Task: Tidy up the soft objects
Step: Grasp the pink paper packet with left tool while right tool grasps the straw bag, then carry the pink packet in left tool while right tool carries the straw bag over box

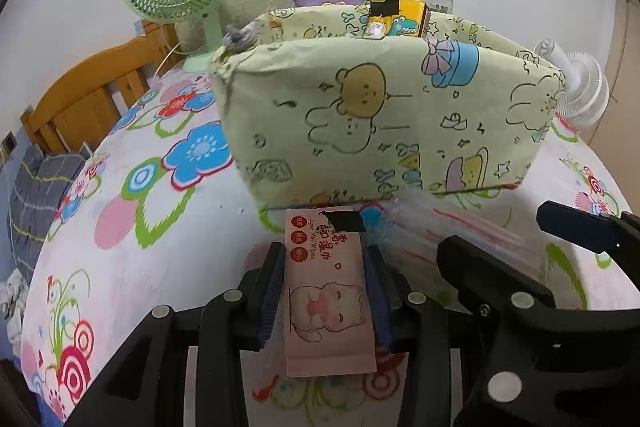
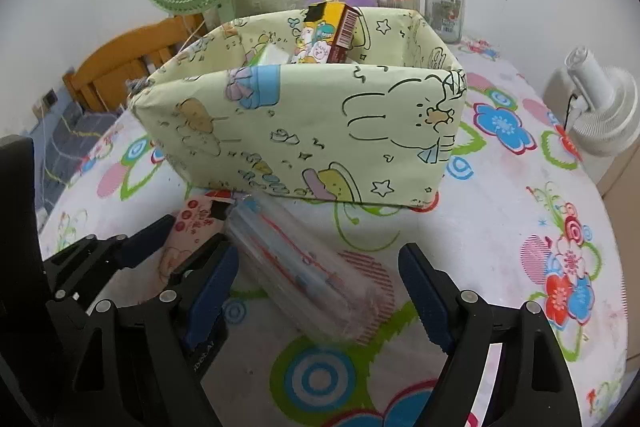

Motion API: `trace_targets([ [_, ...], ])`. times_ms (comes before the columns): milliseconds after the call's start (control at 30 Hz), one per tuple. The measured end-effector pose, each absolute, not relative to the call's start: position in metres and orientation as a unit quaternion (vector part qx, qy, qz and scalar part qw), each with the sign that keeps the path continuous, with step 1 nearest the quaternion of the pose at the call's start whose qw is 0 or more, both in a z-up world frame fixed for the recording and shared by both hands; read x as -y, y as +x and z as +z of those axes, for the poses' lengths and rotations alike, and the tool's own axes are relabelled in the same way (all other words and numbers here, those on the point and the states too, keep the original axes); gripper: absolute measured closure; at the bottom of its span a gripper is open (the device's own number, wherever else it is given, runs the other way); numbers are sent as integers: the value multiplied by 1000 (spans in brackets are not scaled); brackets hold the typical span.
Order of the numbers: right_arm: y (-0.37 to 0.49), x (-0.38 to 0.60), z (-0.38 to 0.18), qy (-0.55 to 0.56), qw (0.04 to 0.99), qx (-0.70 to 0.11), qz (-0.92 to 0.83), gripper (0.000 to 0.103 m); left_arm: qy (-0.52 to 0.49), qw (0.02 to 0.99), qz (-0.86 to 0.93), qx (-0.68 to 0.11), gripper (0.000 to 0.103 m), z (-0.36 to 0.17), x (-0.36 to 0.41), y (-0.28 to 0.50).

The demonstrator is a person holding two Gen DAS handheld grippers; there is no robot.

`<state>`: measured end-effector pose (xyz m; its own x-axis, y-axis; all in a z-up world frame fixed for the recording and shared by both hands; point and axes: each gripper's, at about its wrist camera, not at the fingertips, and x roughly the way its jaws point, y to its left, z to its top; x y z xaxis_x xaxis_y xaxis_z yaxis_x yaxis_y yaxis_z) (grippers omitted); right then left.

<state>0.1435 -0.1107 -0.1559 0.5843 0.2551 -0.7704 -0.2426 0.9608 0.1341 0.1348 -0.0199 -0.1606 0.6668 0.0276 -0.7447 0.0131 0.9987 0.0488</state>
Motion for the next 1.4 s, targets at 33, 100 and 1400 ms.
trace_targets([
  [33, 146, 111, -157, 9, 889, -435, 141, 19, 26, 913, 4, -408, 63, -161, 20, 135],
  [100, 148, 109, -159, 13, 887, -438, 146, 21, 29, 913, 3, -408, 63, -161, 19, 133],
  [1400, 72, 121, -65, 34, 934, -339, 111, 83, 16, 949, -22, -315, 63, -64, 33, 63],
])
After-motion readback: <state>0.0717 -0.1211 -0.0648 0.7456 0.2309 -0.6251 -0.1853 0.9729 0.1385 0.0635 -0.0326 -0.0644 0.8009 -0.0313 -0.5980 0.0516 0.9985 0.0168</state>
